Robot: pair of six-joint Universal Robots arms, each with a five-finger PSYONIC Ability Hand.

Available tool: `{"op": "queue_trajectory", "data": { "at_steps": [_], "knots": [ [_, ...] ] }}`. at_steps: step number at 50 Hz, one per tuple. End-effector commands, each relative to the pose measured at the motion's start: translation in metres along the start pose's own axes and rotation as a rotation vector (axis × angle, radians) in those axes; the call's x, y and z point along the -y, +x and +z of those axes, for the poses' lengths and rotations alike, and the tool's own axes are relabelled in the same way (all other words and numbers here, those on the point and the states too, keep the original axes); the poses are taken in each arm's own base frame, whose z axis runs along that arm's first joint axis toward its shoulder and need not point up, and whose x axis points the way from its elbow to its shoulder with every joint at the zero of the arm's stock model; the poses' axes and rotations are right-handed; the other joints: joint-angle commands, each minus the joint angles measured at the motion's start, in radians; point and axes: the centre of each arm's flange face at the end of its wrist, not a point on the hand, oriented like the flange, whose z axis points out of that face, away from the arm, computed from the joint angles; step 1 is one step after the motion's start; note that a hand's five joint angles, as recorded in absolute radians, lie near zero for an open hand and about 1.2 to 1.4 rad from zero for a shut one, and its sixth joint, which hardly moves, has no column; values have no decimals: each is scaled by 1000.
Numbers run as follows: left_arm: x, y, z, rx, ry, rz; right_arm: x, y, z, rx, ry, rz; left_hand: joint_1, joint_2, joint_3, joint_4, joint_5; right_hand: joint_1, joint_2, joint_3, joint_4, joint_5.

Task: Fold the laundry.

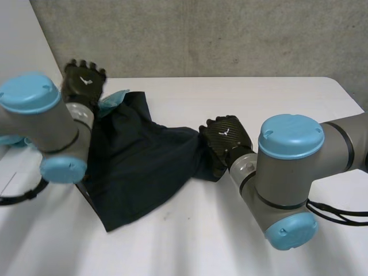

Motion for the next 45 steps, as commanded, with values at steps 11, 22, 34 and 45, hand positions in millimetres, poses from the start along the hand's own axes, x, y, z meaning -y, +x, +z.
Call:
{"op": "queue_trajectory", "data": {
  "at_steps": [11, 22, 34, 45],
  "knots": [
    [5, 47, -138, -402, -356, -364, -16, -7, 12, 77, -35, 11, 88, 76, 68, 77, 56, 72, 28, 42, 51, 51],
    [-9, 62, -135, -341, -324, -377, -13, 3, 1, 58, -40, 16, 100, 88, 80, 89, 67, 299, 254, 269, 277, 278],
    [-29, 65, -146, -320, -406, -332, -23, 14, 2, 31, -73, 26, 484, 472, 464, 473, 452, 293, 248, 263, 271, 272],
    [-29, 54, -173, -335, -416, -303, -22, 34, 7, -32, -81, 124, 241, 229, 221, 230, 208, 38, -7, 8, 16, 17]
  ]
}}
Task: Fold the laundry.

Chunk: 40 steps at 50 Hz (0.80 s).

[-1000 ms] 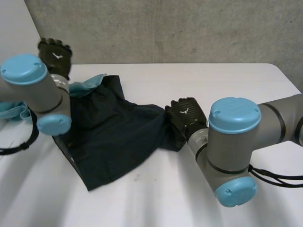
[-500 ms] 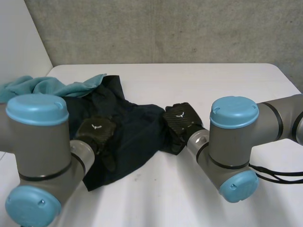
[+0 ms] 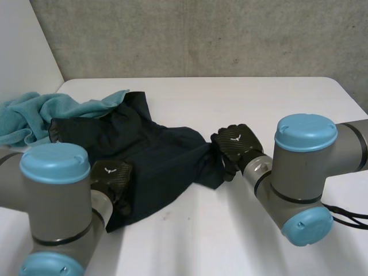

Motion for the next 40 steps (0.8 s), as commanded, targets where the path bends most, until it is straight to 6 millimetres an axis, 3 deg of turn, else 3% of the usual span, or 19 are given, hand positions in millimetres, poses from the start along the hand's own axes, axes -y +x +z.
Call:
{"op": "queue_trajectory", "data": {
  "at_steps": [1, 10, 31, 35, 36, 39, 40],
  "knots": [
    [-11, -2, -19, -7, -27, 37, 1, 16, 5, -45, -12, 118, -160, -154, -154, -156, -152, -69, -147, -149, -150, -134],
    [-22, -4, -23, -4, -47, 103, -6, 22, 10, -29, -135, 299, -222, -215, -215, -218, -214, -92, -170, -173, -173, -157],
    [-31, -4, 1, 30, -2, 228, -7, 21, 9, -21, -149, 299, -61, -54, -54, -57, -52, -78, -155, -158, -159, -143],
    [-33, -6, 5, 37, -10, 227, -6, 22, 9, -22, -146, 297, 218, 224, 224, 222, 226, -78, -155, -158, -159, -143],
    [-32, -8, 7, 47, -7, 222, -6, 22, 9, -22, -144, 297, 483, 490, 489, 487, 491, -78, -155, -158, -159, -143],
    [-29, -12, 11, 60, 2, 217, -5, 22, 8, -23, -143, 297, 816, 823, 822, 820, 824, -75, -152, -155, -156, -140],
    [-26, -15, 13, 75, 9, 220, -5, 22, 8, -23, -143, 297, 817, 824, 823, 821, 825, -75, -152, -155, -156, -140]
  ]
}}
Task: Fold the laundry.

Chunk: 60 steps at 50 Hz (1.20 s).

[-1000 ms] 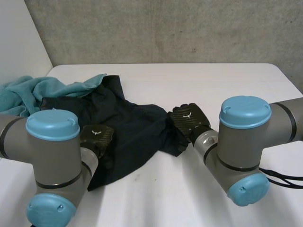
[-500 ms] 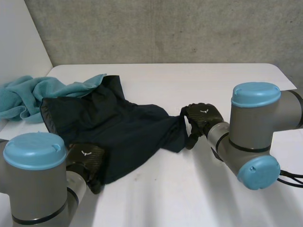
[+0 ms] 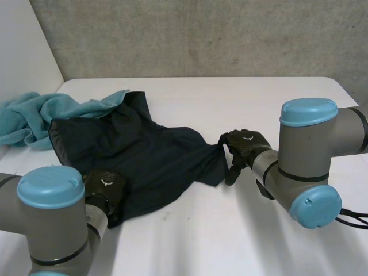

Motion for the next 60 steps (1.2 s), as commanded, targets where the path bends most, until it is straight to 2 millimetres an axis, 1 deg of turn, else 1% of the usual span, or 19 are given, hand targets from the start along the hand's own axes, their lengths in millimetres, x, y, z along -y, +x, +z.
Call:
{"op": "queue_trajectory", "data": {
  "at_steps": [1, 6, 10, 11, 14, 15, 18, 23, 26, 29, 30, 33, 34, 39, 42, 45, 48, 54, 60],
  "knots": [
    [5, -13, 12, 51, 8, -3, 2, 0, -1, -1, 6, -1, 613, 593, 611, 609, 630, 60, -15, 7, 19, 23],
    [26, -45, 26, 181, 62, 30, 8, 3, -3, -8, 24, -1, 613, 593, 611, 609, 630, 60, -15, 7, 19, 23],
    [61, -93, 36, 364, 184, 37, 17, 10, -8, -26, 46, 4, 613, 593, 611, 609, 630, 60, -15, 7, 19, 23],
    [77, -111, 38, 436, 241, 52, 20, 14, -10, -35, 52, 4, 613, 593, 611, 609, 630, 60, -15, 7, 19, 23],
    [108, -137, 36, 552, 358, 75, 21, 18, -12, -45, 53, -4, 613, 593, 611, 609, 630, 60, -15, 7, 19, 23],
    [130, -149, 31, 621, 450, 75, 20, 21, -12, -52, 51, -7, 613, 593, 611, 609, 630, 60, -15, 7, 19, 23],
    [161, -157, 21, 686, 574, 62, 20, 26, -13, -66, 47, -4, 613, 593, 611, 609, 630, 60, -15, 7, 19, 23],
    [223, -116, -10, 614, 851, 23, 19, 30, -14, -75, 49, -1, 613, 593, 611, 609, 630, 60, -15, 7, 19, 23],
    [234, -87, -13, 540, 919, 23, 21, 34, -16, -87, 60, 3, 613, 593, 611, 609, 630, 60, -15, 7, 19, 23],
    [246, -41, -16, 422, 995, 28, 27, 39, -19, -99, 78, 6, 613, 593, 611, 609, 630, 60, -15, 7, 19, 23],
    [247, -12, -19, 345, 1024, 35, 30, 42, -20, -110, 90, 8, 613, 593, 611, 609, 630, 60, -15, 7, 19, 23],
    [242, 24, -17, 247, 1038, 47, 34, 49, -22, -127, 99, 13, 613, 593, 611, 609, 630, 57, -18, 4, 16, 20],
    [235, 47, -15, 179, 1033, 57, 35, 54, -22, -140, 103, 19, 613, 593, 611, 609, 630, 57, -18, 4, 16, 20],
    [202, 103, -11, -6, 999, 86, 42, 72, -23, -187, 120, 34, 549, 529, 547, 545, 566, 51, -24, -2, 10, 14],
    [176, 129, -14, -109, 958, 123, 44, 85, -23, -215, 125, 43, -287, -307, -289, -291, -270, 48, -27, -5, 7, 12],
    [167, 137, -19, -149, 949, 143, 48, 96, -22, -236, 136, 49, -609, -629, -611, -613, -592, 45, -30, -8, 5, 9],
    [167, 134, -20, -146, 946, 142, 52, 103, -22, -248, 147, 43, -609, -629, -611, -613, -592, 48, -27, -5, 7, 11],
    [194, 90, -33, -32, 976, 82, 58, 102, -21, -214, 153, -56, -609, -629, -611, -613, -592, 57, -18, 4, 16, 20],
    [194, 48, -46, 59, 929, 56, 70, 96, -31, -193, 176, -186, -609, -629, -611, -613, -592, 66, -9, 13, 25, 29]
  ]
}}
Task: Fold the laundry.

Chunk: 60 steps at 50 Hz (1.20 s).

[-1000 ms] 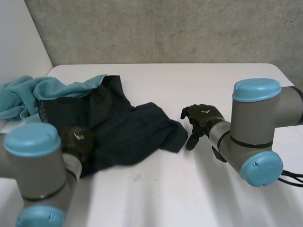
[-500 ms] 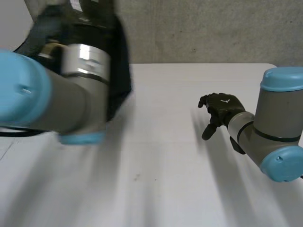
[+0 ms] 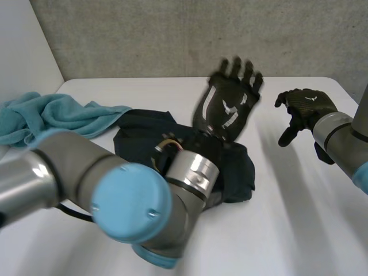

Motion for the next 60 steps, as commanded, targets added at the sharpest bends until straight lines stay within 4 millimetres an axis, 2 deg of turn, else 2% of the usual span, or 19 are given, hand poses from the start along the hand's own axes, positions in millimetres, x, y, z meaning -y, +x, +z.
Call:
{"op": "queue_trajectory", "data": {
  "at_steps": [1, 5, 10, 11, 14, 15, 20, 26, 35, 37, 41, 45, 46, 49, 53, 56, 57, 58, 60],
  "knots": [
    [14, -54, -11, 115, -51, 19, 15, -8, -12, 49, 40, -150, -13, -27, -34, -25, -45, 66, -9, 13, 25, 29],
    [13, -63, -32, 88, -122, 18, 21, -23, -29, 124, 41, -225, -12, -26, -33, -24, -44, 69, -6, 16, 28, 32],
    [-3, -80, -53, 87, -258, -25, 22, -59, -52, 280, 52, -279, 8, -6, -13, -4, -23, 72, -3, 19, 31, 35],
    [-8, -85, -56, 95, -287, -34, 18, -69, -57, 319, 47, -285, 14, 0, -7, 2, -17, 75, -1, 22, 34, 38],
    [-30, -102, -65, 133, -403, -70, 11, -82, -65, 365, 32, -294, 32, 18, 11, 20, 0, 78, 2, 25, 37, 41],
    [-42, -108, -70, 142, -463, -86, 8, -90, -70, 390, 32, -307, 44, 30, 22, 32, 12, 78, 2, 25, 37, 41],
    [-72, -123, -86, 167, -623, -111, -3, -114, -88, 464, 27, -379, 50, 36, 28, 38, 18, 78, 2, 25, 37, 41],
    [-90, -117, -102, 130, -742, -117, -23, -125, -96, 506, -4, -477, 47, 33, 25, 35, 15, 75, -1, 22, 34, 38],
    [-116, -101, -112, 56, -866, -114, -34, -124, -87, 452, -2, -510, 105, 91, 84, 93, 73, 78, 2, 25, 37, 41],
    [-119, -100, -111, 49, -877, -113, -34, -124, -87, 440, -2, -512, 120, 106, 99, 108, 88, 75, -1, 22, 34, 38],
    [-127, -97, -109, 35, -902, -112, -34, -124, -86, 429, 5, -504, 287, 273, 266, 275, 255, 69, -6, 16, 28, 32],
    [-128, -97, -106, 39, -900, -113, -36, -124, -87, 429, -2, -505, 709, 695, 688, 697, 677, 57, -18, 4, 16, 20],
    [-129, -98, -105, 42, -893, -113, -36, -124, -86, 427, -2, -504, 919, 905, 898, 907, 888, 57, -18, 4, 16, 20],
    [-129, -100, -100, 53, -882, -109, -35, -120, -84, 414, -1, -496, 1208, 1194, 1187, 1196, 1176, 57, -18, 4, 16, 20],
    [-125, -109, -81, 94, -821, -104, -29, -119, -82, 400, 21, -482, 1209, 1195, 1188, 1197, 1177, 10, -65, -43, -30, -26],
    [-111, -126, -52, 162, -702, -97, -21, -112, -79, 367, 34, -462, 1209, 1195, 1188, 1197, 1177, 4, -71, -49, -37, -33],
    [-107, -130, -44, 180, -666, -97, -13, -101, -75, 320, 47, -439, 1209, 1195, 1188, 1197, 1177, -7, -83, -61, -48, -44],
    [-95, -138, -27, 215, -588, -96, -8, -93, -72, 287, 50, -424, 1209, 1195, 1188, 1197, 1177, -16, -91, -69, -57, -53],
    [-82, -145, -12, 244, -508, -97, 0, -76, -66, 224, 54, -389, 1209, 1195, 1188, 1197, 1177, -43, -118, -96, -83, -79]
  ]
}}
